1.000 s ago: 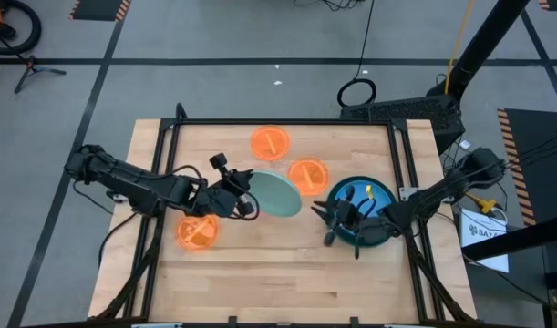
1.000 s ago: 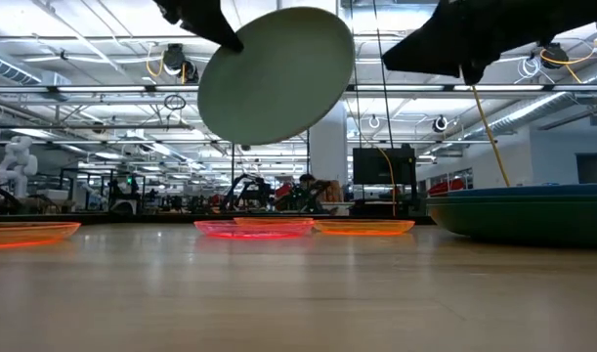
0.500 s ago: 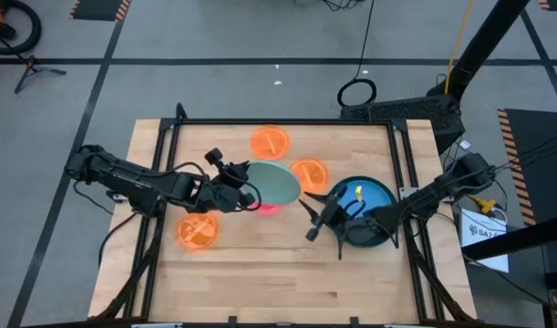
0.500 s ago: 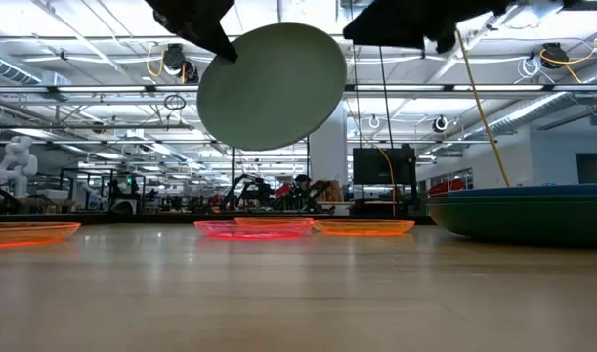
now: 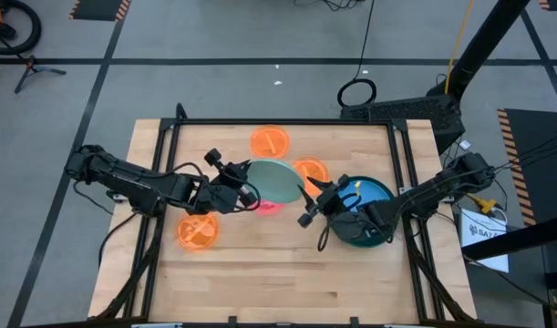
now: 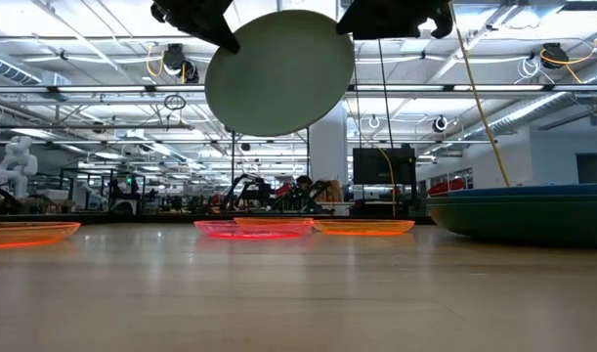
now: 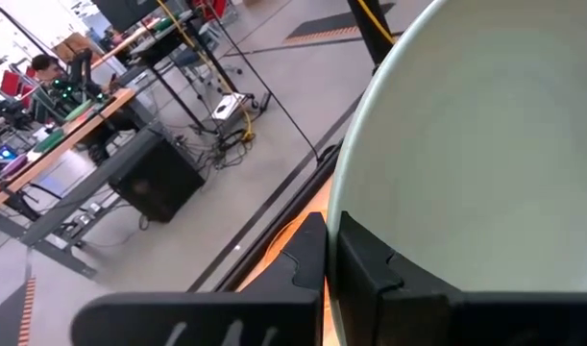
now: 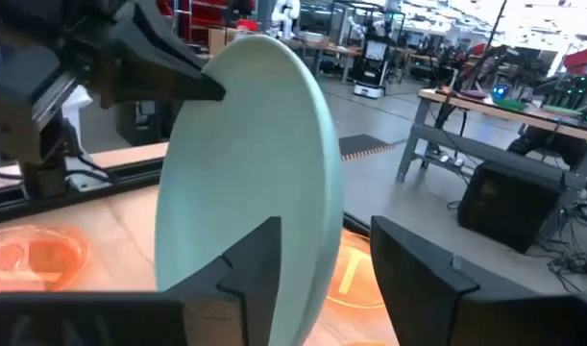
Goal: Stack plastic plates
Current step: Stack the light green plate on top of the blue plate
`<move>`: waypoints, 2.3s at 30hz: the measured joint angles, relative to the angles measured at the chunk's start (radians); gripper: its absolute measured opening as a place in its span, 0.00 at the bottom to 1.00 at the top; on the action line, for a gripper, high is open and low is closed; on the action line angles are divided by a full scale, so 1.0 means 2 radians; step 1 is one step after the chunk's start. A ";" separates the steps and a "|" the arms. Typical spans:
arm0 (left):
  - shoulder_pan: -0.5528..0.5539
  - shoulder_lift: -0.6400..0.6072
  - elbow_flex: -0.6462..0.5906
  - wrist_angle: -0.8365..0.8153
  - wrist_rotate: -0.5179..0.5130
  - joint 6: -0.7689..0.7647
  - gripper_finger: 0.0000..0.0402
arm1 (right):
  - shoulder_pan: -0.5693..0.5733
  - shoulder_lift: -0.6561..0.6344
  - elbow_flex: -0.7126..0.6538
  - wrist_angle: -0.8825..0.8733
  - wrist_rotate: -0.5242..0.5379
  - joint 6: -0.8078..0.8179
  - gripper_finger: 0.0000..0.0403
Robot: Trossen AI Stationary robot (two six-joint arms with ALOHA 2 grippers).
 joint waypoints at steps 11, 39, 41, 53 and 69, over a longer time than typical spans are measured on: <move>-0.002 0.000 0.000 0.016 -0.002 0.003 0.07 | -0.025 0.010 0.000 -0.008 -0.014 0.029 0.21; -0.017 0.000 0.001 0.013 0.059 0.044 0.43 | -0.037 -0.022 0.000 -0.067 -0.085 0.081 0.01; -0.021 0.000 0.001 0.014 0.058 0.050 0.48 | -0.048 -0.038 0.000 -0.115 -0.117 0.113 0.01; -0.038 -0.002 0.001 0.013 0.047 0.081 0.54 | -0.171 -0.173 0.000 -0.406 -0.406 0.212 0.00; -0.034 -0.002 0.001 0.014 0.047 0.086 0.54 | -0.267 -0.255 0.000 -0.812 -0.548 0.289 0.00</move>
